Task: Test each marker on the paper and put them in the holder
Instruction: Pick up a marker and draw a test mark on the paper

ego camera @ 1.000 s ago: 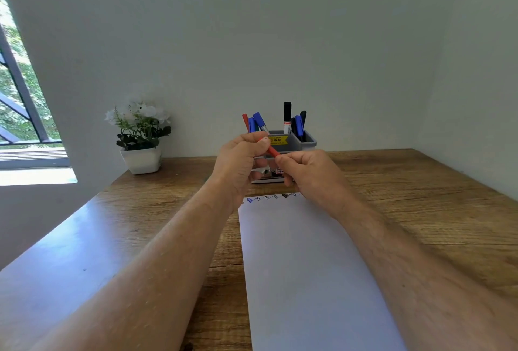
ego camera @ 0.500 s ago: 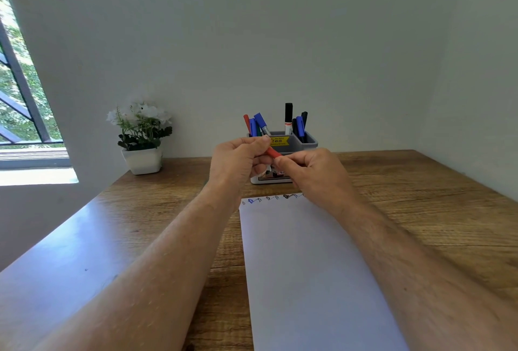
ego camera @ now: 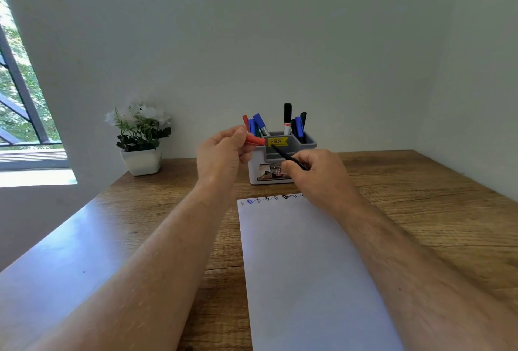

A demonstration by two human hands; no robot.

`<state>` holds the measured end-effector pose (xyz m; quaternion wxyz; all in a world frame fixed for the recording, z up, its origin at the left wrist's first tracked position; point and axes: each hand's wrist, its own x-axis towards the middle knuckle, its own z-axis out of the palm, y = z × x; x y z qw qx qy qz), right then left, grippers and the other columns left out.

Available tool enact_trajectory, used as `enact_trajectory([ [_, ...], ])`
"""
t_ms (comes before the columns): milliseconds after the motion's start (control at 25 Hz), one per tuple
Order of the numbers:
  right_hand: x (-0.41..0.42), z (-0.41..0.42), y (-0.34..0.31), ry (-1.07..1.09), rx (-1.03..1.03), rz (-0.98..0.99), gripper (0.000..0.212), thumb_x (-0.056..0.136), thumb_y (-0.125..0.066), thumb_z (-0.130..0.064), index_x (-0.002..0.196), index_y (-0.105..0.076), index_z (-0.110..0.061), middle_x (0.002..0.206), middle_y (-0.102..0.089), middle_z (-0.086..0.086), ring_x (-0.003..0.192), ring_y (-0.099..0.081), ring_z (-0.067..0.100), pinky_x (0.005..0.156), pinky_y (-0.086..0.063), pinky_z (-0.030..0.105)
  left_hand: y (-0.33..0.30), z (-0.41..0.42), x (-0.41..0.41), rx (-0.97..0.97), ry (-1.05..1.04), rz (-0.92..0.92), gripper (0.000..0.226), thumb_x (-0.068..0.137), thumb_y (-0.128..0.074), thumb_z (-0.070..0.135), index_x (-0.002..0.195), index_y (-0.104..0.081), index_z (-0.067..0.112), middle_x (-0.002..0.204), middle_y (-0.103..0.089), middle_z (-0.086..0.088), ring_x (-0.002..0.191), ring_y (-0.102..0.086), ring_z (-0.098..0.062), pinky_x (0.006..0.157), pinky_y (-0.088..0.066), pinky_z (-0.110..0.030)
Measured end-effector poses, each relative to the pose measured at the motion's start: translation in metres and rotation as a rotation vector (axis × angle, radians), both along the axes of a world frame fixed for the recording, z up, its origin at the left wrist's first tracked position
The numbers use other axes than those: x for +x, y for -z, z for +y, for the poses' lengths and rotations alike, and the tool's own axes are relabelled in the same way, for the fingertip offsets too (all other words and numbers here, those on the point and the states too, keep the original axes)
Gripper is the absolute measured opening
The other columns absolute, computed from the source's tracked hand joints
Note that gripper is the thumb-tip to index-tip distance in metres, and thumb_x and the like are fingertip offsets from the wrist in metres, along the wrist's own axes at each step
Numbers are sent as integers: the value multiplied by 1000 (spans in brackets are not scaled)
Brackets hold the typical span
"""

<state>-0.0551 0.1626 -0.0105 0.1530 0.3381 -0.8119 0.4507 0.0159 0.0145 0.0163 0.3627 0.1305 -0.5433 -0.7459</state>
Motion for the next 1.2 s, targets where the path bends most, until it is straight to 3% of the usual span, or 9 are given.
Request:
enact_trajectory([
  [240,3,1,-1,-49,-104,-40,17,95,-60,-21,104,-74,-16,77,-62,-13,72,-58,1,55,-39,6,-3,5,2,138,65,4,14,95,-58,12,104,-69,7,90,-76,-11,76,-73,-15,62,-57,-21],
  [360,4,4,-6,-64,-233,-69,21,93,-64,-16,111,-74,-17,88,-66,-6,76,-59,5,66,-49,15,-3,9,3,96,91,-20,19,98,-52,7,105,-70,7,87,-76,-10,76,-72,-16,67,-59,-24],
  [520,1,8,-13,-20,-397,-111,33,90,-67,-12,122,-68,-15,87,-67,-2,64,-62,8,61,-57,27,-5,16,2,5,95,-121,37,90,-39,-4,104,-69,12,52,-62,3,54,-57,-10,55,-54,-25],
  [600,0,10,-15,-29,-485,-163,43,91,-65,-7,132,-59,-19,88,-66,2,54,-63,10,53,-57,27,-4,19,1,-209,61,-246,45,90,-30,-5,101,-67,17,60,-60,5,57,-48,-9,52,-46,-26],
  [680,-1,14,-15,-28,-532,-201,43,93,-61,-5,131,-55,-25,89,-66,6,50,-65,15,48,-56,30,0,23,2,-690,36,-407,39,90,-33,-1,93,-66,20,81,-57,8,71,-51,-8,57,-48,-27],
  [760,-2,17,-15,-33,-570,-239,31,94,-54,-4,118,-61,-23,88,-68,11,47,-64,19,43,-54,30,7,30,3,-1078,84,-560,30,89,-40,5,89,-65,22,84,-52,12,80,-51,-9,62,-46,-25],
  [920,-4,20,-17,-69,-671,-350,33,96,-41,-3,101,-70,-17,81,-69,10,43,-60,19,40,-50,29,15,34,-3,-1189,159,-705,20,90,-48,21,98,-66,22,93,-58,7,85,-53,-12,69,-44,-26],
  [1080,-5,22,-12,32,-599,-326,6,91,-64,-13,92,-69,-17,68,-66,1,39,-57,13,39,-49,26,27,32,-11,-1319,158,-765,14,88,-63,42,97,-62,32,89,-54,12,79,-52,-5,70,-46,-24],
  [1200,-8,25,-5,138,-503,-333,34,92,-62,-40,71,-70,-14,47,-58,0,33,-50,11,33,-40,20,32,32,-16,-1332,165,-777,23,85,-67,50,100,-64,33,87,-53,12,82,-55,-9,71,-49,-26],
])
